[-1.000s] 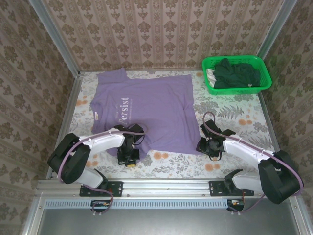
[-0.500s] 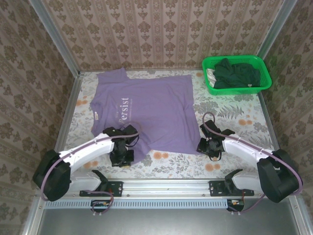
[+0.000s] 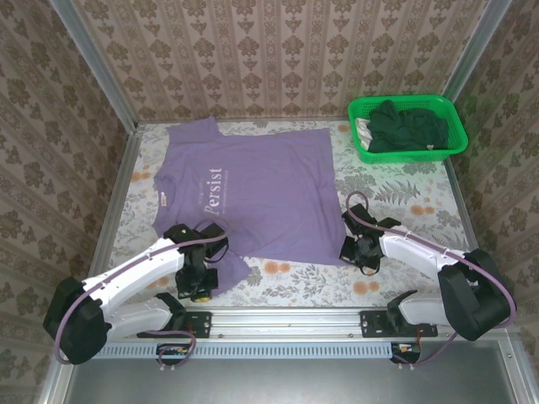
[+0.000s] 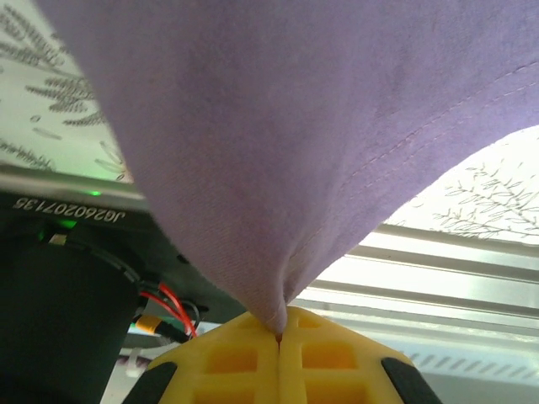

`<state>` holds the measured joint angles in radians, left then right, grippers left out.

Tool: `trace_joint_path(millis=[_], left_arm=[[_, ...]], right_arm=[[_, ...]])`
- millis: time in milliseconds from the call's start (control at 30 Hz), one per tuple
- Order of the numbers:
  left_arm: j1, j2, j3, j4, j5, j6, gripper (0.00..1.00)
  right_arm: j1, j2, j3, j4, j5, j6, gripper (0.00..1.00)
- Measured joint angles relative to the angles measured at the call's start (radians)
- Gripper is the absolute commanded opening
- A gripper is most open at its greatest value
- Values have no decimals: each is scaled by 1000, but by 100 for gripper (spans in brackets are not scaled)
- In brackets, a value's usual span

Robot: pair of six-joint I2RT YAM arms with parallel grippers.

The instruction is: Fold and stack the t-shirts

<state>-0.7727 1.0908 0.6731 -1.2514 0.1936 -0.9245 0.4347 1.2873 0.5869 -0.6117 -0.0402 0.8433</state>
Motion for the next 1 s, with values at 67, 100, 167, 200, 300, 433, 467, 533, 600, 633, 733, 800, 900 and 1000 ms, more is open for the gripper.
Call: trace_joint_path(millis=[67, 100, 167, 200, 300, 433, 467, 533, 600, 633, 733, 800, 900, 1000], left_arm=[[0, -3, -2, -21, 5, -11, 0], [0, -8, -2, -30, 5, -18, 0], [0, -39, -2, -54, 3, -34, 0], [0, -58, -3, -66, 3, -45, 0], [0, -113, -16, -95, 4, -78, 0], [0, -143, -36, -73, 7, -106, 0], [0, -144, -36, -73, 6, -108, 0], [4, -143, -36, -73, 6, -108, 0], [23, -142, -35, -73, 6, -106, 0], [32, -141, -34, -74, 7, -103, 0], [77, -123, -6, -89, 18, -80, 0], [114, -105, 50, -97, 19, -46, 0], [185, -74, 165, -96, 19, 21, 0], [281, -23, 276, -96, 24, 97, 0]], right_arm=[[0, -6, 0, -15, 3, 12, 0], [0, -13, 0, -26, 5, 22, 0], [-10, -42, -2, -48, 8, 45, 0], [-19, -64, -8, -51, 8, 55, 0], [-66, -139, -37, -56, 12, 91, 0], [-101, -164, -53, -72, 19, 111, 0], [-103, -160, -53, -72, 19, 111, 0], [-105, -153, -53, -73, 19, 112, 0], [-110, -153, -54, -74, 19, 114, 0], [-113, -153, -54, -74, 20, 115, 0], [-121, -153, -53, -74, 26, 114, 0], [-122, -153, -45, -74, 26, 107, 0], [-122, -151, -7, -75, 29, 99, 0], [-123, -122, 72, -74, 34, 86, 0]])
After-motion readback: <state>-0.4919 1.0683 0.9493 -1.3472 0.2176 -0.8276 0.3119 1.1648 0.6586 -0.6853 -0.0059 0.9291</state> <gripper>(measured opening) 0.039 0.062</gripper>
